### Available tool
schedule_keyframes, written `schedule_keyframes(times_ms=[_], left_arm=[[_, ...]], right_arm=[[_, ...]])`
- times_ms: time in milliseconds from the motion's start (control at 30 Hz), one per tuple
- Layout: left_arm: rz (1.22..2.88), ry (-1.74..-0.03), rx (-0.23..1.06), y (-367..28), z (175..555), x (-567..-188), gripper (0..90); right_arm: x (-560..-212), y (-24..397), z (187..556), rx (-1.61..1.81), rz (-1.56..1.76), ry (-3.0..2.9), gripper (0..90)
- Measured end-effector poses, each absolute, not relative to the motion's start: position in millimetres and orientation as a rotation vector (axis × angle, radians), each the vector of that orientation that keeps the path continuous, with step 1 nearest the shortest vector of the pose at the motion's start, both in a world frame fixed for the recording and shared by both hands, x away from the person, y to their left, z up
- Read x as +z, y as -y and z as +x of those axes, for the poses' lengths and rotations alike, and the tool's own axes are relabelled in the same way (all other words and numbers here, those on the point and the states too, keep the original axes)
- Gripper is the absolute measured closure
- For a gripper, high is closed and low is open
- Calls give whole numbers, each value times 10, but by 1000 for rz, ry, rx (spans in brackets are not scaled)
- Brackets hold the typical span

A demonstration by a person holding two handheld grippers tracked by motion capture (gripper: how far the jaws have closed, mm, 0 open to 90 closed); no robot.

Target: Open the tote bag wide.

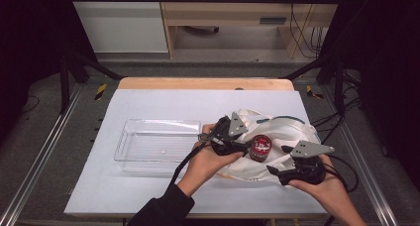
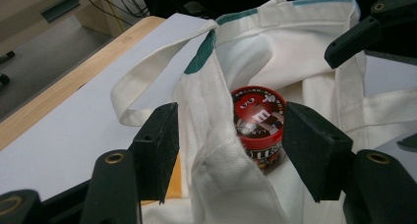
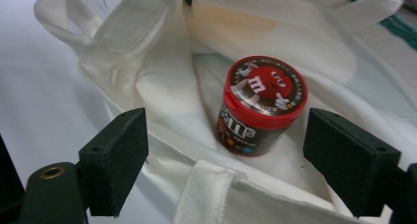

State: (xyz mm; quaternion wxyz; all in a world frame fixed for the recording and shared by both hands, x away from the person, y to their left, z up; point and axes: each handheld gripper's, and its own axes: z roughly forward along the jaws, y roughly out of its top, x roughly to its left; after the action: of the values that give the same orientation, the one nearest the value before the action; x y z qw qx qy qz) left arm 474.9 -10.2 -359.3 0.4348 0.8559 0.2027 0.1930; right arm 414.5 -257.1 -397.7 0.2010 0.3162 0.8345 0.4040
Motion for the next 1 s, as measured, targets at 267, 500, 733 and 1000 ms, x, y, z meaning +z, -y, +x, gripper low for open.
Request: schedule_keyframes(times_ms=[267, 500, 733, 1000], left_arm=[[2153, -488, 496, 173, 4795, -3590, 396], [2173, -497, 465, 187, 4871, -3648, 524], [2212, -487, 464, 177, 4914, -3642, 683], [2218, -522, 480, 103, 5023, -3594, 799]], right_arm=[[-4062, 2479, 4195, 1109, 840, -2406, 181], [-4137, 2391, 4198, 1025, 784, -2468, 229], [-4165, 2395, 4156, 977, 766, -2472, 372], [-4165, 2496, 4054, 950, 730, -2493, 606]])
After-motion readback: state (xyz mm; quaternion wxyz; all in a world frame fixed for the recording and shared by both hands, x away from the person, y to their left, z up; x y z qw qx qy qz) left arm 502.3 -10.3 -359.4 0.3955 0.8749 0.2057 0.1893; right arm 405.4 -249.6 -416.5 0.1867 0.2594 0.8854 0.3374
